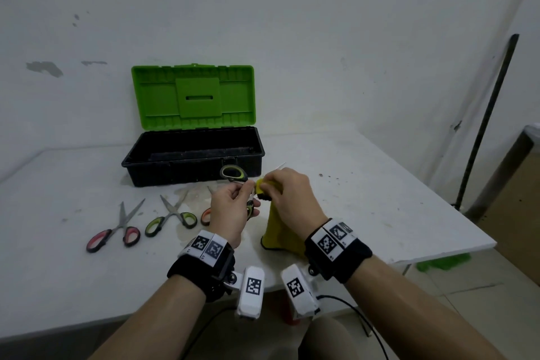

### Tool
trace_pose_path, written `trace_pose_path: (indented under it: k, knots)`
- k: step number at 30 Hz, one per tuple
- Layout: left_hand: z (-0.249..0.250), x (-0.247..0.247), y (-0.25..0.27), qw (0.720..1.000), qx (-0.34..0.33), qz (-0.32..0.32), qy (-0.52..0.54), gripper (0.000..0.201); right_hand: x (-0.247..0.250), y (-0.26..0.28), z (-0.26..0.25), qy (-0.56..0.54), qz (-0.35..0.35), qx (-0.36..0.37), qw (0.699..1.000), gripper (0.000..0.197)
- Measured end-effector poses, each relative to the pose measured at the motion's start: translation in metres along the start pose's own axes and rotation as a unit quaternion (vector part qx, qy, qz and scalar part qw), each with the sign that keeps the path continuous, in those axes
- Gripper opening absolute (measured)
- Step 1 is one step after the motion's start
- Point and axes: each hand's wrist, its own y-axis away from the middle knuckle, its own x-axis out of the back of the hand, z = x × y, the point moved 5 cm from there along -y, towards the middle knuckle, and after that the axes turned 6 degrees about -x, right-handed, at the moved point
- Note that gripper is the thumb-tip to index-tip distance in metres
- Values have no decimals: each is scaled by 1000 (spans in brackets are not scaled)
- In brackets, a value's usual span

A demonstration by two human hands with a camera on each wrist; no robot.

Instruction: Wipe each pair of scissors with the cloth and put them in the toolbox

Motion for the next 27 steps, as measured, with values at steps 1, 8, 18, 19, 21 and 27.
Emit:
trace_pose_path:
  k: [1,8,18,19,21,27]
  knots:
    - [0,0,0,1000,2,3,1,22,2,-4,4,5,8,-10,1000,11]
    - [-2,5,1,1000,4,22,-4,20,24,-17,18,-1,56,-59,997,12]
    - [2,4,2,1000,3,22,-5,21,12,-14,15,18,27,-57,998,13]
    - [1,5,3,1000,4,26,-5,21,17,-18,19,16,36,-75,996,14]
    - [1,6,3,999,4,31,-5,22,23,-20,22,3,50,-89,995,13]
    - [2,0,3,1000,10,6,12,23,5,2,-8,-6,7,-1,1000,9]
